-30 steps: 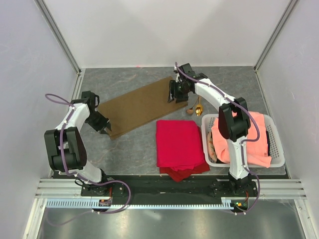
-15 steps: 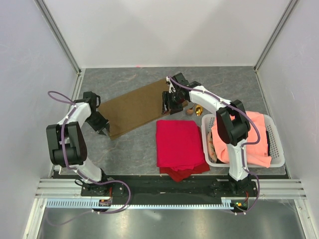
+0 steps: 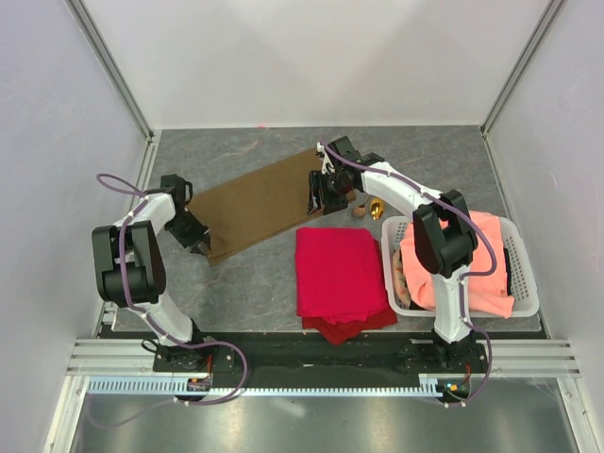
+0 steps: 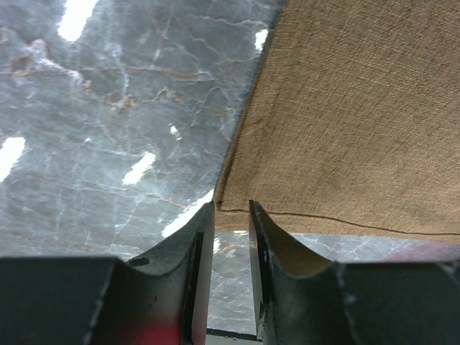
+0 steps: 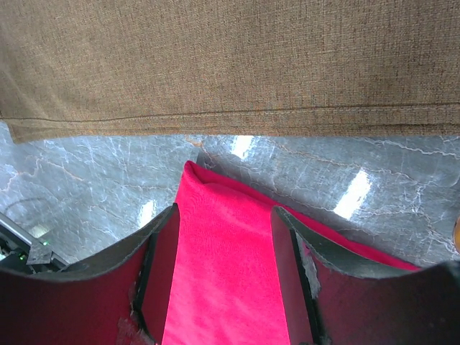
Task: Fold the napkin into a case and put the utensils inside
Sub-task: Smooth out the rectangle-folded napkin at the center of the board.
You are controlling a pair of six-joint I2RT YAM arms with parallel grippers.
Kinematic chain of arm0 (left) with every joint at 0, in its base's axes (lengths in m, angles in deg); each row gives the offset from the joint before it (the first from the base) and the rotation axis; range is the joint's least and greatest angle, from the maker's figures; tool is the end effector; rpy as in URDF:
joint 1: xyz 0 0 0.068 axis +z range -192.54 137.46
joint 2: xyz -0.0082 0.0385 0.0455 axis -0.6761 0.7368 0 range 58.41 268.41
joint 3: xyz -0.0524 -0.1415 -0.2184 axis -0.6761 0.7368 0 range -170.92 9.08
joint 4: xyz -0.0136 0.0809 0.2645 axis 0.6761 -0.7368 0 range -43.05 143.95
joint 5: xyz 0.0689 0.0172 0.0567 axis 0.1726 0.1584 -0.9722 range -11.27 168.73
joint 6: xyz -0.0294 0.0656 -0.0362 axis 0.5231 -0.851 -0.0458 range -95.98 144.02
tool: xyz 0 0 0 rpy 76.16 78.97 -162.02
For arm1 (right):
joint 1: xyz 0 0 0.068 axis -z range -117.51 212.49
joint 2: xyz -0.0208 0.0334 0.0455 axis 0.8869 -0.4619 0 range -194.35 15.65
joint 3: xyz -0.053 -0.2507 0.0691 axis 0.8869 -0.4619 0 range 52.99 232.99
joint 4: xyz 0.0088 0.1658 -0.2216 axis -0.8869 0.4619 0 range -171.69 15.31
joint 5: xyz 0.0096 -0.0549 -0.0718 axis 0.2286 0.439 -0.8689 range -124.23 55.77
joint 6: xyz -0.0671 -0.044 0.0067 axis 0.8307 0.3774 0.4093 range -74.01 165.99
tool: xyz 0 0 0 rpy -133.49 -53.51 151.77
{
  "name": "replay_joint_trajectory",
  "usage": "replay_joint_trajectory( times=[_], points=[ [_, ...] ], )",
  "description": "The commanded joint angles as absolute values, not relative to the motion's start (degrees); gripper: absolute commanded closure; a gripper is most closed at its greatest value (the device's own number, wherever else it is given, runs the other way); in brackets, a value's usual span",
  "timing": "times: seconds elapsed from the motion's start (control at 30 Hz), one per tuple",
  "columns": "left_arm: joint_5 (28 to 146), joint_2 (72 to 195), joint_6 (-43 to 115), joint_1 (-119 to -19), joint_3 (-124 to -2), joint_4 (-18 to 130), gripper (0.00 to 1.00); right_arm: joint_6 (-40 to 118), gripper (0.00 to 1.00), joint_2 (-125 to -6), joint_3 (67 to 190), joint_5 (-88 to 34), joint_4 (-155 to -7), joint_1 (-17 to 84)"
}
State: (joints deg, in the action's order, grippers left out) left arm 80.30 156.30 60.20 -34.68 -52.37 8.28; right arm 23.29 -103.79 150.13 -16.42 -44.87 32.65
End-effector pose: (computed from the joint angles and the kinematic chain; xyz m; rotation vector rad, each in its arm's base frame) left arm 0.3181 0.0420 0.1183 -1.1273 2.7944 -0.0910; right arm 0.4080 0.2586 0.1727 -0.2854 2.6934 0.7107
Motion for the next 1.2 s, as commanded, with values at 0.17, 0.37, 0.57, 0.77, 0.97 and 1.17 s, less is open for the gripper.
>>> replay_joint_trajectory(
  times=[0.17, 0.37, 0.57, 0.77, 0.97, 1.17],
  points=[
    [81.11, 157.38, 59.26, -35.16, -51.47, 10.97, 0.69, 23.66, 0.38, -101.07, 149.94, -15.50, -46.27, 32.61],
    [80.75, 157.38, 59.26, -35.16, -50.33, 11.23, 0.69, 23.75, 0.38, -101.16, 149.85, -15.33, -46.45, 32.61],
    [81.55, 156.94, 59.35, -35.25, -50.24, 11.76, 0.75, 23.66, 0.38, -101.34, 149.58, -15.24, -46.53, 32.61],
    [82.07, 153.52, 59.35, -35.25, -50.42, 10.97, 0.87, 23.66, 0.39, -101.34, 149.49, -15.24, -46.62, 32.61],
    [85.32, 150.44, 61.10, -35.25, -50.24, 7.81, 0.91, 22.96, 0.39, -101.51, 149.32, -14.80, -47.06, 32.61],
    [87.17, 149.29, 61.81, -35.24, -48.49, 7.02, 0.92, 22.08, 0.40, -101.77, 148.79, -14.19, -48.03, 32.17]
  ],
)
